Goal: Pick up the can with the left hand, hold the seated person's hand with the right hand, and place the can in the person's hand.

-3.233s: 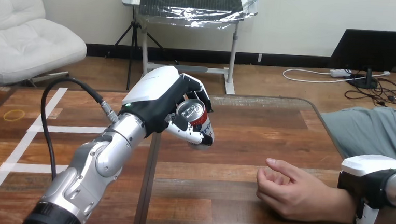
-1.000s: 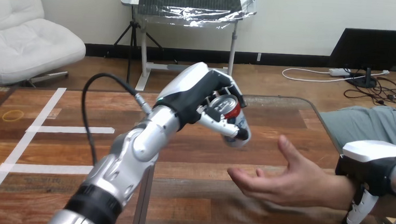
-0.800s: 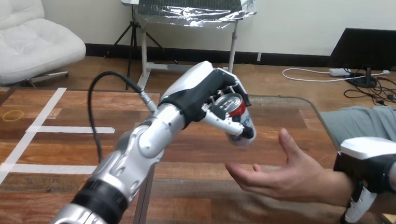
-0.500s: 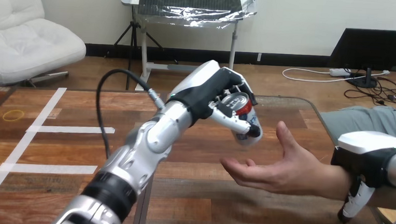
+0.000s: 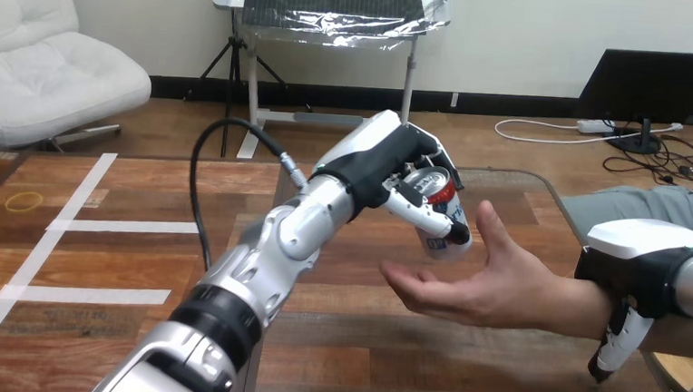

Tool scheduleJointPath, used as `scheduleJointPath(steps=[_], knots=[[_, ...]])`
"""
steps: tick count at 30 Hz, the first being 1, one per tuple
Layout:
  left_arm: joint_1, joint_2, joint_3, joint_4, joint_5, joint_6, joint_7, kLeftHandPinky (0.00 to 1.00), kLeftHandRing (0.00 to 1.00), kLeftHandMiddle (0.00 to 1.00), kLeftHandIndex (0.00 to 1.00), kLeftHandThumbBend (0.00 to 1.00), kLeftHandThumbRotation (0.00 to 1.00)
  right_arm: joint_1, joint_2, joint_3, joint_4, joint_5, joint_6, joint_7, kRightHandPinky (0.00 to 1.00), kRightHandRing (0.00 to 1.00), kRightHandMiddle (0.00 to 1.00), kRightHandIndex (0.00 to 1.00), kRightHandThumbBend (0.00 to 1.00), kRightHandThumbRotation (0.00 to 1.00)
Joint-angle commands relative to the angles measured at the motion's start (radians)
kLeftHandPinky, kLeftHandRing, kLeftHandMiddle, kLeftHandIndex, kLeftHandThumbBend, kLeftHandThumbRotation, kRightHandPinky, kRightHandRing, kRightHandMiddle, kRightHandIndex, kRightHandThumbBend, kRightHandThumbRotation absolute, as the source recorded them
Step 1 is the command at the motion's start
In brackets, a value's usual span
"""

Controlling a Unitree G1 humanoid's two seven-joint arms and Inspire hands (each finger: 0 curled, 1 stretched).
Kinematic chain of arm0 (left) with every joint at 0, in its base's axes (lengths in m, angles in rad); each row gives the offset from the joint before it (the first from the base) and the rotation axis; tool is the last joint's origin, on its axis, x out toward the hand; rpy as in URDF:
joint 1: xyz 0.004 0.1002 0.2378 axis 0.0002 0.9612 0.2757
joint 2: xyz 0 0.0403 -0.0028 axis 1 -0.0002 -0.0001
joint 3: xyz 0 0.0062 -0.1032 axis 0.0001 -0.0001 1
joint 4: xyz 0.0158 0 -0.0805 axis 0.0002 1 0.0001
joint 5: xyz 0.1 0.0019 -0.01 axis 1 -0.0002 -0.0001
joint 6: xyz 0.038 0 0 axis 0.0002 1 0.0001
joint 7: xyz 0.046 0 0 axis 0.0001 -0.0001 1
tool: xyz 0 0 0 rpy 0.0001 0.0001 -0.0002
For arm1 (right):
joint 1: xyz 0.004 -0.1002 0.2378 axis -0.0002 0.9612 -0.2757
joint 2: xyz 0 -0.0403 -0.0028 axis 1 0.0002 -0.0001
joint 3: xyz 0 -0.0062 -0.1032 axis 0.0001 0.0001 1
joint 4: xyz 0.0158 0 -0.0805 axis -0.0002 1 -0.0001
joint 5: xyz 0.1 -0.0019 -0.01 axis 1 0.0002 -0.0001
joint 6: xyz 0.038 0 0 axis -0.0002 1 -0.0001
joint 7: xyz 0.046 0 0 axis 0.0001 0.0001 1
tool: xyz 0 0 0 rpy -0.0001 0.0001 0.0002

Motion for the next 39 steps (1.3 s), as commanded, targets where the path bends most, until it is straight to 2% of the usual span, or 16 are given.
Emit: scheduleJointPath(steps=[1, 9, 16, 24, 39], knots=[[-0.257, -0.057, 0.036, 0.073, -0.026, -0.060, 0.047, 0.32, 0.38, 0.44, 0.45, 0.72, 0.00, -0.152, -0.028, -0.050, -0.043, -0.016, 0.021, 0.008, 0.26, 0.35, 0.46, 0.45, 0.73, 0.00], [-0.291, -0.085, 0.034, 0.117, -0.025, -0.050, 0.038, 0.31, 0.38, 0.44, 0.45, 0.72, 0.00, -0.166, -0.036, -0.049, -0.056, -0.024, 0.024, 0.025, 0.29, 0.39, 0.48, 0.44, 0.72, 0.00], [-0.314, -0.110, 0.028, 0.150, -0.017, -0.051, 0.045, 0.31, 0.37, 0.43, 0.44, 0.73, 0.00, -0.175, -0.044, -0.055, -0.052, -0.019, 0.006, 0.021, 0.31, 0.40, 0.49, 0.44, 0.72, 0.00], [-0.330, -0.132, 0.031, 0.172, -0.023, -0.043, 0.037, 0.31, 0.37, 0.43, 0.43, 0.73, 0.00, -0.180, -0.045, -0.064, -0.054, -0.011, 0.001, 0.015, 0.28, 0.37, 0.47, 0.43, 0.72, 0.00], [-0.346, -0.160, 0.019, 0.194, -0.014, -0.032, 0.038, 0.29, 0.35, 0.42, 0.43, 0.74, 0.00, -0.188, -0.035, -0.068, -0.055, -0.007, 0.024, 0.024, 0.22, 0.32, 0.43, 0.42, 0.72, 0.00]])
